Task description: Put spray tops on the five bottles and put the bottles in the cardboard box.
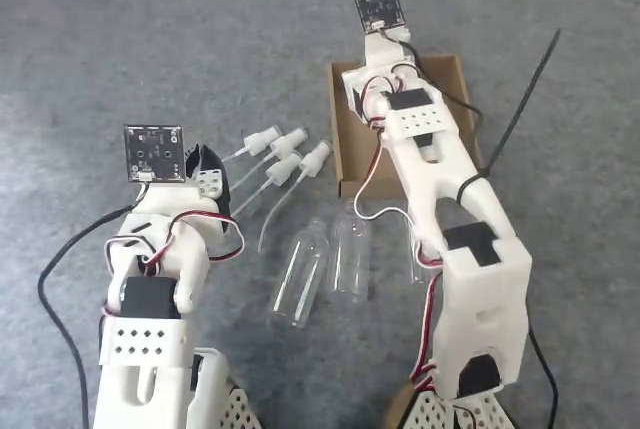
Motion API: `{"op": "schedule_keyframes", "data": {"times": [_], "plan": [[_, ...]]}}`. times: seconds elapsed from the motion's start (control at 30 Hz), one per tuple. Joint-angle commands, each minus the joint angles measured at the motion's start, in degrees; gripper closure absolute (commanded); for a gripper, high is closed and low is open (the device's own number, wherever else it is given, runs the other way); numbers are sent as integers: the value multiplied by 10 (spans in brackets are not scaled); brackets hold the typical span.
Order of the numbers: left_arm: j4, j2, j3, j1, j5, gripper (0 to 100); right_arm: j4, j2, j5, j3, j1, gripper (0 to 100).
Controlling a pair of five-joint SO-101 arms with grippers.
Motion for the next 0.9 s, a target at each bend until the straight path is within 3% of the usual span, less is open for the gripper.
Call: {"op": "schedule_keyframes", "data": {"times": [0.0,0.4,0.7,0.87], "plan": [[-15,-1,-4,3,1,981,36,-102,6,-39,-7,686],[-16,-1,-4,-1,0,981,216,-313,7,-39,-48,687],[-16,-1,0,-2,0,981,560,-474,11,-38,-35,686],[-16,-1,1,-1,0,981,722,-511,67,-34,41,685]]}}
